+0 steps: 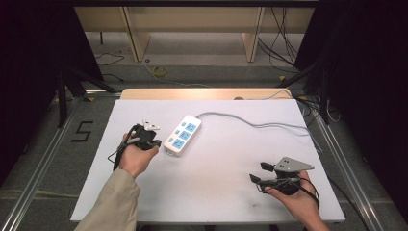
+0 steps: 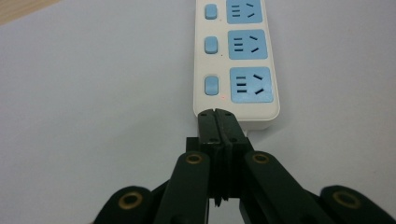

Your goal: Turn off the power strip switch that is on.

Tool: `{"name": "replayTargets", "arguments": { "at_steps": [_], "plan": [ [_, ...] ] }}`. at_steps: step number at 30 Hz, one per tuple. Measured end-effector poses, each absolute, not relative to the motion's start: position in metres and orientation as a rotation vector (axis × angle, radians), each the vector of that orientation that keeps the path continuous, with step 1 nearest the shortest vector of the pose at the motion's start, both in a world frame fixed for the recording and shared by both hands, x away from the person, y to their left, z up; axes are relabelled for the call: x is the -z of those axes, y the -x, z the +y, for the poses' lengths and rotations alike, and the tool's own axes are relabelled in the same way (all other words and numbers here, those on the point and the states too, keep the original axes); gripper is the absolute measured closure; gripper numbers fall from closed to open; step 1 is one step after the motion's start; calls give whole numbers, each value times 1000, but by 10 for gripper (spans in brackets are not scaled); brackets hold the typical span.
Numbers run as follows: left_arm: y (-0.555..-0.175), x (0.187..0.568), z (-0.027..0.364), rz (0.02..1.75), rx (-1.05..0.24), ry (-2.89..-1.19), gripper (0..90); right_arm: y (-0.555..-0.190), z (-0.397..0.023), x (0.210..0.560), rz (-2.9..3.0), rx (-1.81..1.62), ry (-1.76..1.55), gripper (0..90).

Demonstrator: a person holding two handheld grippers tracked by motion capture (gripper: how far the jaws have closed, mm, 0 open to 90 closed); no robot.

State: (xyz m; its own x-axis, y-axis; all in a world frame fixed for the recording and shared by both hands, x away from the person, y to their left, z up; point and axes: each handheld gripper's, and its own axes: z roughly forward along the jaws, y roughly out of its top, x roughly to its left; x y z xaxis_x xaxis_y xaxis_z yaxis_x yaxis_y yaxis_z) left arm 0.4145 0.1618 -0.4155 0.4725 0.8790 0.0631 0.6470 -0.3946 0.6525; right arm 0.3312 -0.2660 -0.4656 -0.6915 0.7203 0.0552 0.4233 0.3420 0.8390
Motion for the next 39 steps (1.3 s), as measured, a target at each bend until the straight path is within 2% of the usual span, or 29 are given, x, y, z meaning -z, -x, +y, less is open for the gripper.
{"name": "replayTargets", "arguments": {
  "at_steps": [39],
  "plan": [
    [-431,415,152,1260,-524,-2191,898,-331,-266,465,2286,-1277,-1011,368]
  ]
}}
